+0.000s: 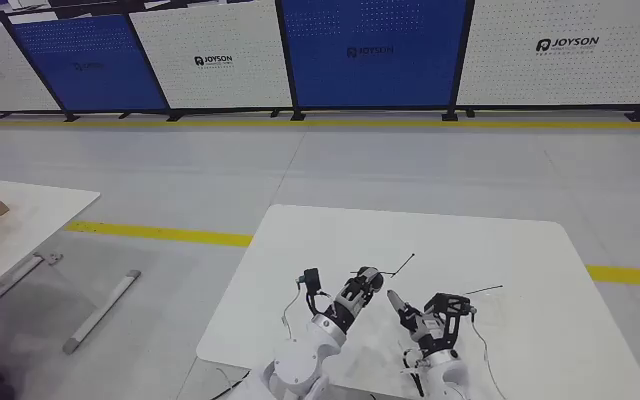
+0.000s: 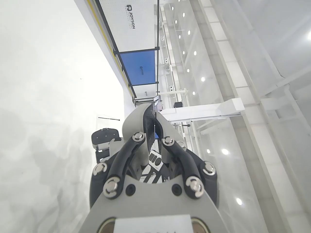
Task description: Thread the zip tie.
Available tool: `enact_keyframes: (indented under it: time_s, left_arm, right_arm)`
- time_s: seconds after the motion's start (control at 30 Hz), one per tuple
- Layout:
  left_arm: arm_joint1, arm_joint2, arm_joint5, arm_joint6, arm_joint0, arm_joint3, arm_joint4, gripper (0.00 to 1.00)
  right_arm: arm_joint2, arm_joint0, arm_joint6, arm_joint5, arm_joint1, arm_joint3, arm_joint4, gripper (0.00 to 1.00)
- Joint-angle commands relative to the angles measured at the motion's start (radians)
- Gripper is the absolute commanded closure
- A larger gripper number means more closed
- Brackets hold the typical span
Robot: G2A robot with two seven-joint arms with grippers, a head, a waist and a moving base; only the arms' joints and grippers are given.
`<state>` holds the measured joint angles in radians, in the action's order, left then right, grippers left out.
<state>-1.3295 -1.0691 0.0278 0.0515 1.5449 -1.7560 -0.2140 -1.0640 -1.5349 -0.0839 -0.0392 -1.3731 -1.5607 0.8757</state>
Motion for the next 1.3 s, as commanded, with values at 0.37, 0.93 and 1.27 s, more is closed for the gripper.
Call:
enact_keyframes:
  time_s: [0.37,0.93,1.27]
  left_arm:
    - [0.001,0.014,-0.004,-0.005,0.002,0.008,0.037,1.00]
    - [0.002,0.026,-0.013,-0.013,-0.004,0.024,0.074,1.00]
    - [0.002,0.030,-0.031,-0.020,-0.013,0.037,0.077,1.00]
  right_arm:
    - [-0.010,-0.005,0.032,0.098,0.006,-0.025,-0.008,0.77]
    - [-0.019,-0.016,0.065,0.148,0.012,-0.048,-0.002,0.68]
    - [-0.017,-0.017,0.043,0.139,0.011,-0.049,0.003,0.69]
